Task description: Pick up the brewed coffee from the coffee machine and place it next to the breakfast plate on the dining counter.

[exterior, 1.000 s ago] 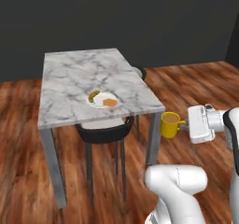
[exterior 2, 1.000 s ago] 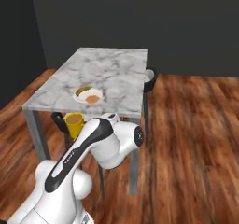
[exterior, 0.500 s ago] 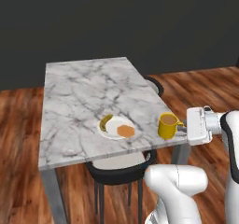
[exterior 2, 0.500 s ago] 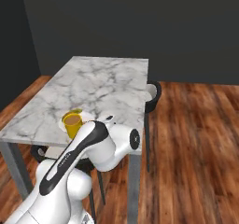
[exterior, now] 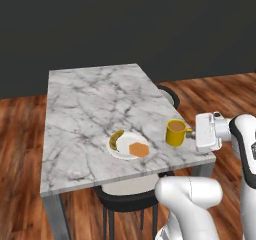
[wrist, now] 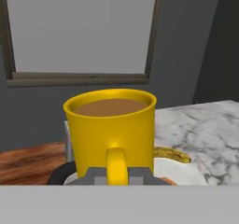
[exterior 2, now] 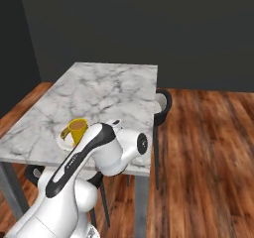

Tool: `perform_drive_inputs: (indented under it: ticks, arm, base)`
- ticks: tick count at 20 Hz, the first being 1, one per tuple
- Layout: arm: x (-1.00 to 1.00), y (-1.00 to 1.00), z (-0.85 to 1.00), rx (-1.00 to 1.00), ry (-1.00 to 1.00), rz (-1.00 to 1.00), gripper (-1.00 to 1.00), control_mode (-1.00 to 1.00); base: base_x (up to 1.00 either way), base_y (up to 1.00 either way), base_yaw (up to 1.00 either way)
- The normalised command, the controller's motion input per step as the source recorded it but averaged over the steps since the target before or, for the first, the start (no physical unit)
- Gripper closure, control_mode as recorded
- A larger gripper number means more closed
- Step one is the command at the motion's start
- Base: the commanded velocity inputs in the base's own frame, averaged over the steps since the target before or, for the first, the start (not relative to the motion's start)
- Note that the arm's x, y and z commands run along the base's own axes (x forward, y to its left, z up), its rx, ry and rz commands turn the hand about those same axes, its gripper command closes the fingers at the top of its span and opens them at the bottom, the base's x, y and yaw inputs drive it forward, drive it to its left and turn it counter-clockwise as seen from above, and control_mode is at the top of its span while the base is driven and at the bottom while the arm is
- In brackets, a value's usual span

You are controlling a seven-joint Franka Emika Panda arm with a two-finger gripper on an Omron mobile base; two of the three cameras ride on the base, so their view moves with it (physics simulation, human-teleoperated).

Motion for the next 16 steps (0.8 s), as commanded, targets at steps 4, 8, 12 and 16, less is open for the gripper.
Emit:
perform_drive_inputs:
  ticks: [4, 8, 12, 16]
  arm:
    - [0.77, 0.00, -0.22, 0.00, 0.00, 0.06, 1.00, -1.00]
    - [0.58, -0.07, -0.31, 0.00, 0.00, 0.01, 1.00, -1.00]
    - [0.48, -0.15, -0.31, 0.00, 0.00, 0.00, 1.00, -1.00]
    - [0.46, -0.16, -0.27, 0.00, 0.00, 0.00, 1.00, -1.00]
  base:
    - [0.00, 0.00, 0.00]
    - [0.00, 0.00, 0.00]
    - [0.00, 0.00, 0.00]
    - [0.00, 0.00, 0.00]
